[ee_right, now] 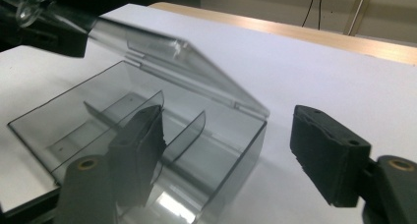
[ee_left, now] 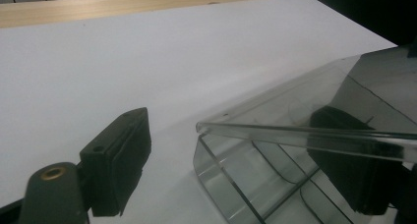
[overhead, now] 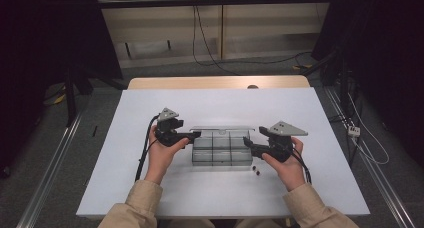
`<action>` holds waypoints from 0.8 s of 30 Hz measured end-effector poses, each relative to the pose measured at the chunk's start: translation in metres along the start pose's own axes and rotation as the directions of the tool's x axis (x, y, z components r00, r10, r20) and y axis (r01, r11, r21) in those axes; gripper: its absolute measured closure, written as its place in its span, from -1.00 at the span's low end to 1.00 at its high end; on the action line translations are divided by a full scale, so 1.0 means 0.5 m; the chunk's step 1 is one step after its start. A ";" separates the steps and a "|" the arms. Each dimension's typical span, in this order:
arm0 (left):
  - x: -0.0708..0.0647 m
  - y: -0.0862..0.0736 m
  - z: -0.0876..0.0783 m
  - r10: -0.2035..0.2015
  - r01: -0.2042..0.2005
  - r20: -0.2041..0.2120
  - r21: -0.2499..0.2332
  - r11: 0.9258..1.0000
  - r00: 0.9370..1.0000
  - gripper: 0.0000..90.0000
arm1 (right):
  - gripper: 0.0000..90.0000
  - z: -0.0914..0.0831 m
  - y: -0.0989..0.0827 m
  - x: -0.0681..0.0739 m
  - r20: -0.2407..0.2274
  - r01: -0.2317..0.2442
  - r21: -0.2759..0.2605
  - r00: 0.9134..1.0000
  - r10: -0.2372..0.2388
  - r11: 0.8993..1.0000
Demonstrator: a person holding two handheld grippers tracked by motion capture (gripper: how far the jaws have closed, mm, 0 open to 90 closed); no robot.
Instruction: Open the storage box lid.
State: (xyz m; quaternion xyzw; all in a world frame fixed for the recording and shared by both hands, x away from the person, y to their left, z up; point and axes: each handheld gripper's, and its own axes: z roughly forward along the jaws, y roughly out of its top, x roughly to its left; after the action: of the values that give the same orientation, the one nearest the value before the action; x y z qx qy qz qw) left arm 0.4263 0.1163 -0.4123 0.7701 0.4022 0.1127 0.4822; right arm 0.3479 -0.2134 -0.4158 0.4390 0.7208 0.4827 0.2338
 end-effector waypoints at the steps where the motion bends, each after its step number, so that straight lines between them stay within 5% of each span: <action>1: 0.000 0.001 0.000 0.005 -0.005 -0.001 0.002 1.000 1.000 -0.62 | -0.35 0.006 0.006 -0.002 0.000 0.002 -0.001 1.000 -0.002 1.000; 18: -0.008 0.032 0.005 0.067 -0.066 0.019 -0.028 0.997 0.998 -0.14 | 0.04 0.047 0.047 -0.012 0.019 0.038 -0.053 0.999 -0.037 0.998; 24: -0.007 0.037 0.014 0.061 -0.060 0.031 -0.037 0.998 0.998 0.10 | 0.19 0.058 0.052 -0.013 0.022 0.036 -0.061 0.999 -0.035 0.997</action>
State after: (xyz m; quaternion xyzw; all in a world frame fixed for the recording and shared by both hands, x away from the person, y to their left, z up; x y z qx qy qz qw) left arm 0.4372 0.1051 -0.3995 0.7749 0.3689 0.1220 0.4986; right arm 0.3839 -0.2009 -0.4051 0.4239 0.7108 0.4957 0.2634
